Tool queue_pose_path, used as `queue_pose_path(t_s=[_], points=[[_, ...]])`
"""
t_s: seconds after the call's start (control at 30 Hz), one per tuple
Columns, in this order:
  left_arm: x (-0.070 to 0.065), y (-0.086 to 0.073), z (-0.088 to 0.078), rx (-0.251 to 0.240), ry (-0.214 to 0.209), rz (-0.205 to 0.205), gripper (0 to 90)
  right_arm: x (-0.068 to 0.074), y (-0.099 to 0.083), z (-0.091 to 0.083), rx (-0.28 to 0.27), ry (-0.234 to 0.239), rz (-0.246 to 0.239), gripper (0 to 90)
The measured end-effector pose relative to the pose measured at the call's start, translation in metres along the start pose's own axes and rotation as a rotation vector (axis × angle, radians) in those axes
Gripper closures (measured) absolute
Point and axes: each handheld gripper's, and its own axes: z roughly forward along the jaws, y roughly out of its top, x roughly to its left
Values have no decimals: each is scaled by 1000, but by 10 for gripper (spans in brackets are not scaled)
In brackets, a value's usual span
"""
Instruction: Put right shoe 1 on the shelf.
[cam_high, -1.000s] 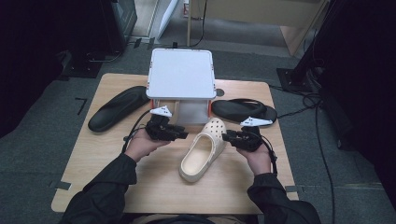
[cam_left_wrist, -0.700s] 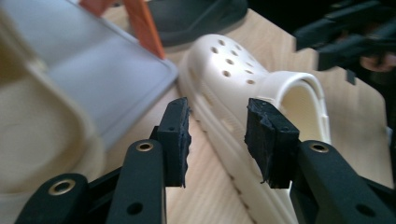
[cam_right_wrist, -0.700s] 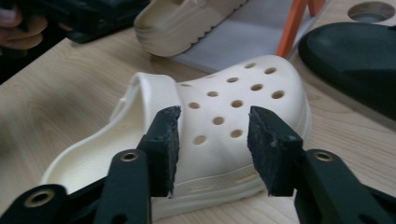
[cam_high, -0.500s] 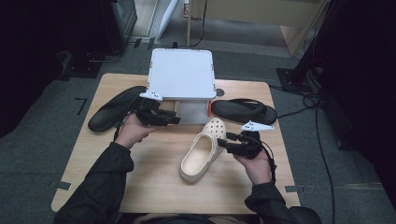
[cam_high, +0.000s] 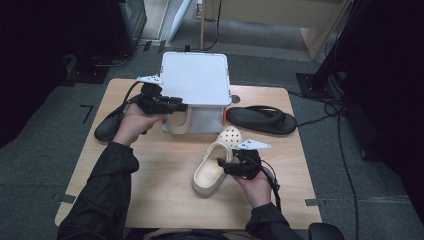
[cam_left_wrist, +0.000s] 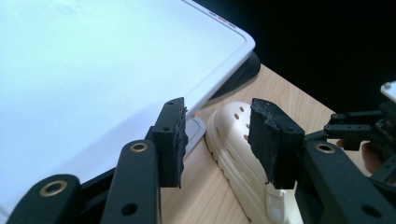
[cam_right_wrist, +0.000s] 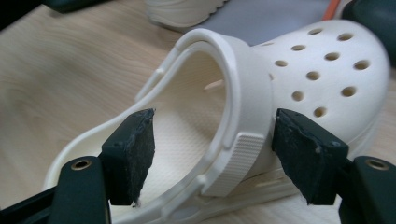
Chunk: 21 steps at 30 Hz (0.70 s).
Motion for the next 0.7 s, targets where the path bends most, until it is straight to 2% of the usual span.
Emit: queue_pose_path(t_s=[0.03,0.07,0.17,0.2,0.3,0.33,0.43,0.47,0.5,0.57,0.7], points=[[0,0,0,0,0,0,558,0,0,0,0,0,0,302],[4,3,1,10,30,1,558,1,-1,2,-1,-25,-11,308],[7,6,2,13,40,6,555,1,-2,3,7,-52,-24,321],[10,6,4,8,50,4,554,-1,-4,5,12,-77,-50,352],[13,6,7,22,66,6,548,-6,-7,5,21,-77,-38,355],[15,5,7,18,63,8,544,-10,-8,4,20,-52,-7,363],[16,5,6,13,79,19,535,-11,-9,2,26,-39,-1,384],[17,4,5,8,103,23,532,-12,-8,1,26,-30,0,410],[18,3,5,4,106,23,531,-12,-8,0,27,-27,3,423],[18,3,4,1,108,23,531,-12,-8,-1,30,-24,1,442],[21,1,2,-11,103,0,531,-14,-9,-9,51,-5,5,544]])
